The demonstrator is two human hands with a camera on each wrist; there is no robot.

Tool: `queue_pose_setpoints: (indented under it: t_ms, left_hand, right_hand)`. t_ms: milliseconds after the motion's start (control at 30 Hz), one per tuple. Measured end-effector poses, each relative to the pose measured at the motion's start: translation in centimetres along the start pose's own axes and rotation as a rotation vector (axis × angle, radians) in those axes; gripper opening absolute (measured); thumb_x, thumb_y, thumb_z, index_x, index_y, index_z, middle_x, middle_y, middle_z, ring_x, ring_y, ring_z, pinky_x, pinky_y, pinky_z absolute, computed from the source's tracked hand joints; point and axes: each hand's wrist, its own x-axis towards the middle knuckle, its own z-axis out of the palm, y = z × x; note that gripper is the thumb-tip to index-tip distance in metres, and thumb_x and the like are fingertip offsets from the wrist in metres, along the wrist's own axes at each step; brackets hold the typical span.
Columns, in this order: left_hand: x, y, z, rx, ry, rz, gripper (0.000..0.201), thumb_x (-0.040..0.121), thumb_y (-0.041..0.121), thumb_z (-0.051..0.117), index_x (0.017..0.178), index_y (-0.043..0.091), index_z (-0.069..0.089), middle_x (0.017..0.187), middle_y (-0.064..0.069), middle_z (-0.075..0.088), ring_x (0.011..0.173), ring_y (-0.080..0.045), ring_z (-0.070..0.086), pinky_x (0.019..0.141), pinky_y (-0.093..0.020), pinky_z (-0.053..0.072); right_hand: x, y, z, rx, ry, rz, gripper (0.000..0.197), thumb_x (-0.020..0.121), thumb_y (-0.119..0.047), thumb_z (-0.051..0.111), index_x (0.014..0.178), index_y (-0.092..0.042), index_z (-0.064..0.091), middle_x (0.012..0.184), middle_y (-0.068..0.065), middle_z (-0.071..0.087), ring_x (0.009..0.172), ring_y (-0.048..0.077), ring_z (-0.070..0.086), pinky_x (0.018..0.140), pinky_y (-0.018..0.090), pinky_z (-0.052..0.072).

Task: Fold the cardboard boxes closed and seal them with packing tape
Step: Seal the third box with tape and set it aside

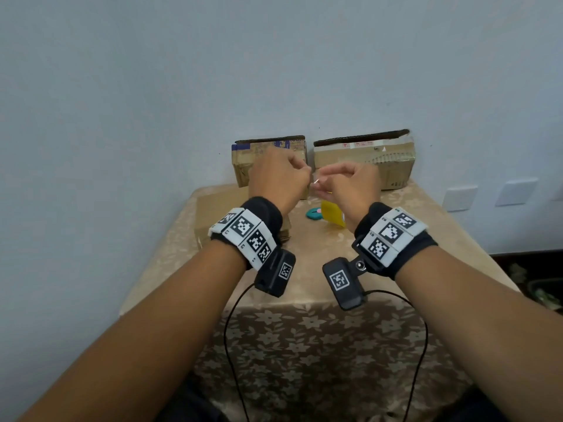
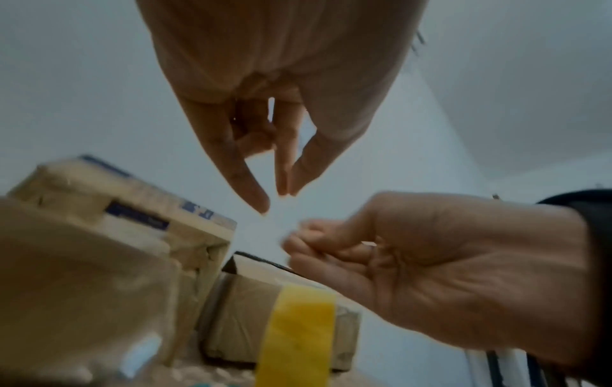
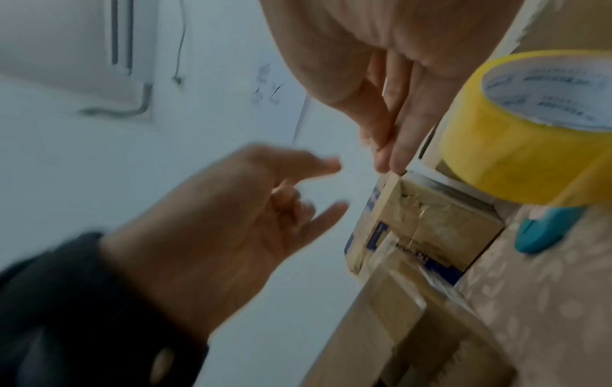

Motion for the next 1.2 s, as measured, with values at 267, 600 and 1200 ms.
queue_pose_setpoints:
  t_ms: [267,600,1200]
  left_hand:
    - [-0.1,-0.8,0.1,0.024,0.016,0.254,0.008,0.087,0.026,0.077,0.092,0.03,0.081,0.089,0.013,0.066,0.082,-0.008,0.063,0.078,-0.033,0.054]
    - [-1.0,0.0,-0.4,0.054,-0.519,0.164,0.009,0.082,0.011,0.081,0.088,0.016,0.077,0.076,0.004,0.074,0.06,-0.004,0.067,0.055,-0.026,0.056]
    - [-1.1,0.1,-1.3,0.218,-0.663,0.074,0.007,0.091,0.015,0.076,0.097,0.011,0.076,0.079,-0.005,0.076,0.058,-0.012,0.071,0.06,-0.025,0.061]
  right_hand:
    - [-0.4,-1.9,-0.4,0.3,-0.177,0.148,0.028,0.097,0.009,0.056,0.12,-0.004,0.064,0.102,0.024,0.076,0.093,0.032,0.077,0.081,0.038,0.064]
    - [-0.2,-2.0,-0.9,0.167,0.022,0.095,0.023,0.092,0.008,0.06,0.11,-0.003,0.068,0.096,0.016,0.077,0.078,0.031,0.078,0.067,0.039,0.065]
    - [0.1,-0.6,0.3,0.085,0.001,0.024,0.019,0.093,0.008,0.056,0.099,-0.002,0.072,0.091,0.018,0.076,0.073,0.021,0.074,0.074,0.034,0.064]
